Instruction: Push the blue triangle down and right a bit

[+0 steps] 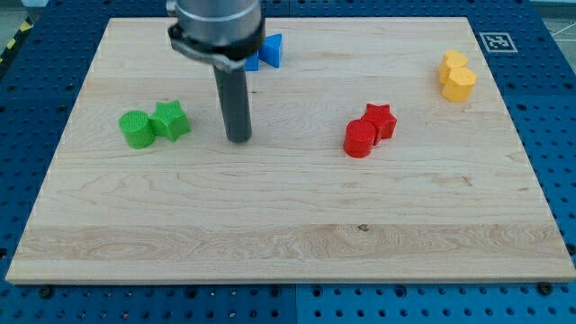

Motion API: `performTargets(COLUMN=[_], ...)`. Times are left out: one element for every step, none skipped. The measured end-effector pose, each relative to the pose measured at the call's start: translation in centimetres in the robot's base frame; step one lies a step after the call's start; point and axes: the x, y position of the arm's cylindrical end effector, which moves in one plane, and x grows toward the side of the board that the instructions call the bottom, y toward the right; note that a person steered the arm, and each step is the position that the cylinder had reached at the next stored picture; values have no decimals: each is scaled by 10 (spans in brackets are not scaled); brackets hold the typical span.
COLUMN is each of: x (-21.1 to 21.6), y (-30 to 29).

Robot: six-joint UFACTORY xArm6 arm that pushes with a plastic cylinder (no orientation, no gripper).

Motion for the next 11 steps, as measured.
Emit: performTargets(x=[-22, -24, -91, -91, -138, -174, -198, -216, -216, -215, -168], y=[-14, -20, -66, -66, -67, -67, -29, -3, 39, 44, 42])
